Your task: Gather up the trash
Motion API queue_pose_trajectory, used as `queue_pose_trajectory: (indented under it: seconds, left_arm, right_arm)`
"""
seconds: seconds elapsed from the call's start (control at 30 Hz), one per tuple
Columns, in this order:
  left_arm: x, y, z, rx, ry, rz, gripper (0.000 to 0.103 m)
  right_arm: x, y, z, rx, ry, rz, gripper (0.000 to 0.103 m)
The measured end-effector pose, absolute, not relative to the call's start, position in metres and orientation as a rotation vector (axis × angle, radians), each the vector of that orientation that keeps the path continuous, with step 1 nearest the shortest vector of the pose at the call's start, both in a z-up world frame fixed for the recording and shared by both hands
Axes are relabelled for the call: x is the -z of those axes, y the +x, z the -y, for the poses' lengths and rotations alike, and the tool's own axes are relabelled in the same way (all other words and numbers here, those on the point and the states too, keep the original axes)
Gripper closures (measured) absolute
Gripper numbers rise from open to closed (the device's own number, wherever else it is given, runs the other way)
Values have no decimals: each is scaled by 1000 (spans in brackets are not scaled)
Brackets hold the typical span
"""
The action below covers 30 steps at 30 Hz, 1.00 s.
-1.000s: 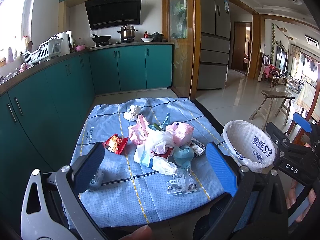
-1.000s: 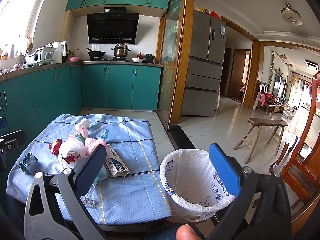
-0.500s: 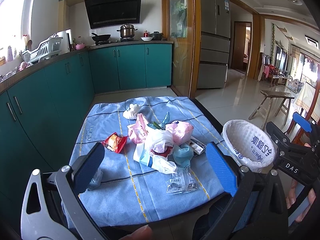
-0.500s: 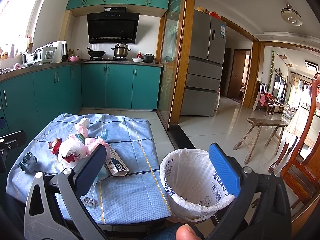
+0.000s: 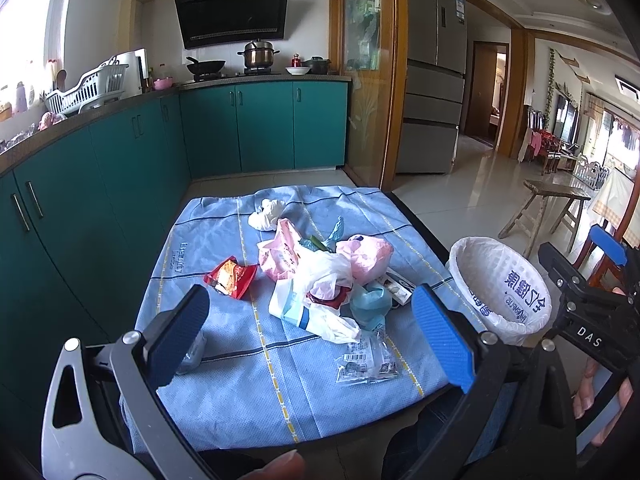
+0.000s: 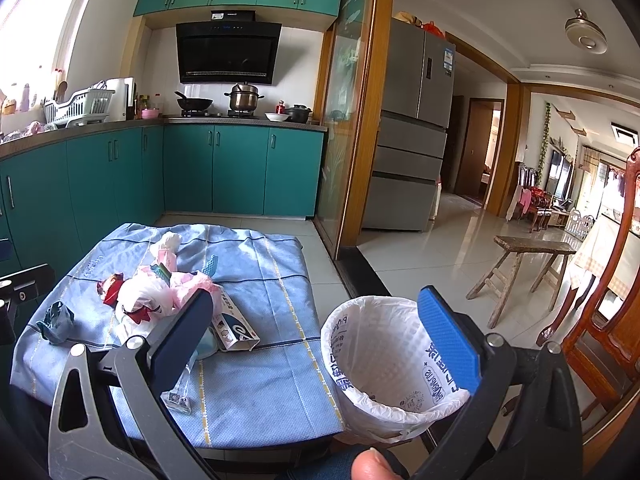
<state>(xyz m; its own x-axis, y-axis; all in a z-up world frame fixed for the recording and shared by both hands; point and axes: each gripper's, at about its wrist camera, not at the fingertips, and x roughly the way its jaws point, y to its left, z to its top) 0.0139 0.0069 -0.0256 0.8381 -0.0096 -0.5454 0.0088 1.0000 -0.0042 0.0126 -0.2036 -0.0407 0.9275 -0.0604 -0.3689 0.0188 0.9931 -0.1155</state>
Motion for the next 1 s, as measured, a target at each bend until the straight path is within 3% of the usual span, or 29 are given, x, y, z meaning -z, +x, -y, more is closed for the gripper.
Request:
queue_pose_trajectory:
  seconds: [0.47, 0.53, 0.57, 0.63, 0.73, 0.77, 0.9, 1.0]
  left_arm:
    - [63, 49, -46, -112, -3, -676, 3]
    - [77, 56, -64, -173, 9, -693, 3]
    - [84, 59, -72, -203, 14, -714, 3]
    - [102, 66, -92, -257, 16, -777, 3]
    - [121, 71, -114, -291, -4, -837, 17]
    - [126, 73, -121, -296, -12, -852, 22]
    - [140, 81, -134, -305, -45, -892, 21]
    - [147, 89, -139, -276, -77, -907, 10]
  right_arm:
    - [54, 52, 197, -25, -95, -486, 3]
    - [66, 74, 193, -67, -73, -566, 3]
    - [71, 82, 190, -89, -63, -601, 6]
    - [85, 94, 181, -130, -59, -645, 20]
    - [100, 99, 165, -197, -50, -684, 36]
    - [106, 100, 158, -245, -38, -709, 36]
    - [131, 104, 128, -328, -55, -786, 35]
    - [151, 106, 115, -373, -48, -857, 23]
